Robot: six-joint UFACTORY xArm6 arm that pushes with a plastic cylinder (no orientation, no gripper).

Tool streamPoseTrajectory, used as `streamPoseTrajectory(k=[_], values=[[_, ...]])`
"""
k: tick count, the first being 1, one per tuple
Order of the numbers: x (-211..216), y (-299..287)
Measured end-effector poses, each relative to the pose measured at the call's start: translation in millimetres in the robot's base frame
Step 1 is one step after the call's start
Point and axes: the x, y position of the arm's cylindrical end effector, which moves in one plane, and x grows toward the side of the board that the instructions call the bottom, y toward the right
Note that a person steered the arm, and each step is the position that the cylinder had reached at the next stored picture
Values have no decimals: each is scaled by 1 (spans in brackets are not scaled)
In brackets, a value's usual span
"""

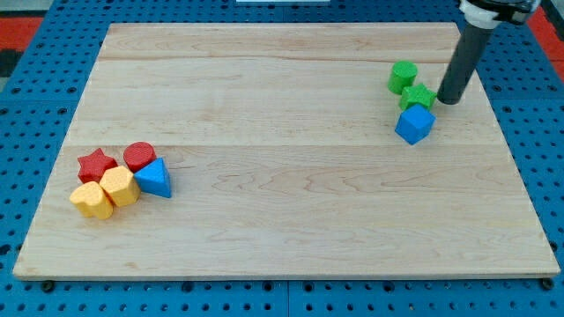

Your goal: Slide green circle a bit up and left

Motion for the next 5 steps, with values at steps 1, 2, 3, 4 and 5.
streamPoseTrajectory(k=[1, 2, 3, 4, 5], values=[[-23, -36], [-44, -51], [-65, -53], [-83, -52], [-83, -64]])
